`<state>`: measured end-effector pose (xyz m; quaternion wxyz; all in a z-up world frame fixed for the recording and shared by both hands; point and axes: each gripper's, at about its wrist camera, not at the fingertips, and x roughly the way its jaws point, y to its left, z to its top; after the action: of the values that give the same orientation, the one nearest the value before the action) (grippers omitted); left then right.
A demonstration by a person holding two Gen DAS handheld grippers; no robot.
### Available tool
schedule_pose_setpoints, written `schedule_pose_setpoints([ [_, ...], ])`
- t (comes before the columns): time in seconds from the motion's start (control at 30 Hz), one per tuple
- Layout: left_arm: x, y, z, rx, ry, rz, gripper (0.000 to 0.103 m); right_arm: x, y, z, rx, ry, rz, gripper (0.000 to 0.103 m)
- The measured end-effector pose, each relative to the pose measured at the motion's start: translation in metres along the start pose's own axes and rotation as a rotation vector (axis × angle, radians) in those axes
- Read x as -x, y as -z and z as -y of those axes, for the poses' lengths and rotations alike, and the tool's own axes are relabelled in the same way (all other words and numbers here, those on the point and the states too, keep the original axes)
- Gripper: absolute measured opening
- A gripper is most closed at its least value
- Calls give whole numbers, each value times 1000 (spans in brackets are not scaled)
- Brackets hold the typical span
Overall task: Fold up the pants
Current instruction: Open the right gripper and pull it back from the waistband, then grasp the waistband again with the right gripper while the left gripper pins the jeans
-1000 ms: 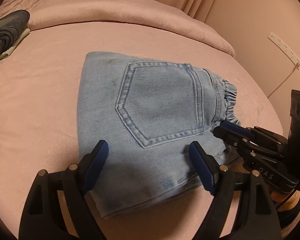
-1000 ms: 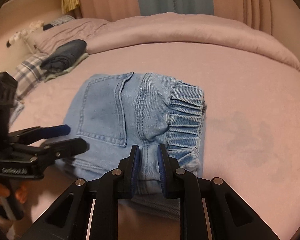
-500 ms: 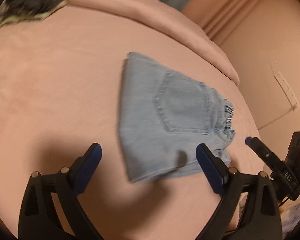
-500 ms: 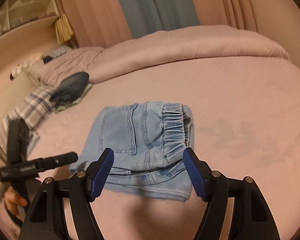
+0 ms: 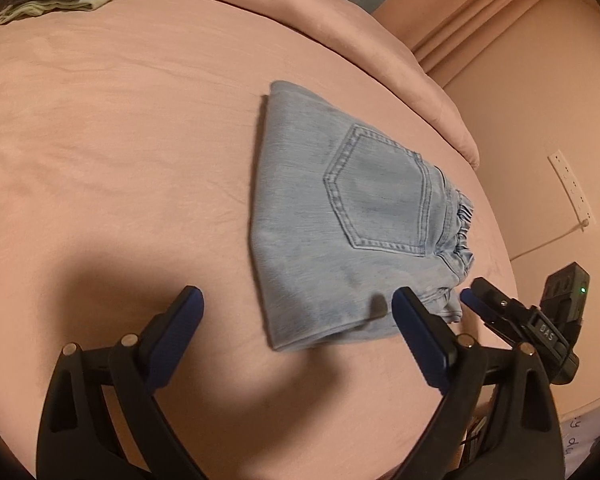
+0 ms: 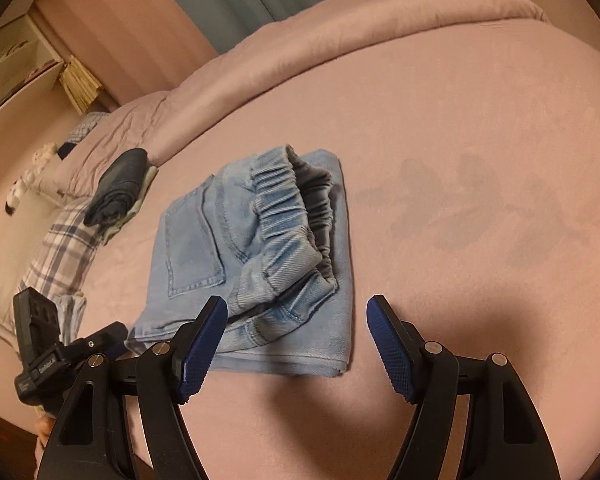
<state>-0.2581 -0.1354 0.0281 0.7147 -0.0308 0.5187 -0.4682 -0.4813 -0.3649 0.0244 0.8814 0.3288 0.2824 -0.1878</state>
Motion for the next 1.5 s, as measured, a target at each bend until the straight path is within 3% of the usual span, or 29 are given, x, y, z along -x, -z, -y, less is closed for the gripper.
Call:
schedule_pose_setpoints([
  [0.43, -29, -13, 22, -70, -6, -53, 95, -14, -4, 15, -57, -70, -44, 76],
  [0.6, -33, -15, 22, -75, -9, -60, 95, -10, -6, 17, -78, -143, -62, 76],
  [1.5, -35, -23, 19, -93, -18, -76, 101, -37, -22, 11, -54, -105, -99, 83],
])
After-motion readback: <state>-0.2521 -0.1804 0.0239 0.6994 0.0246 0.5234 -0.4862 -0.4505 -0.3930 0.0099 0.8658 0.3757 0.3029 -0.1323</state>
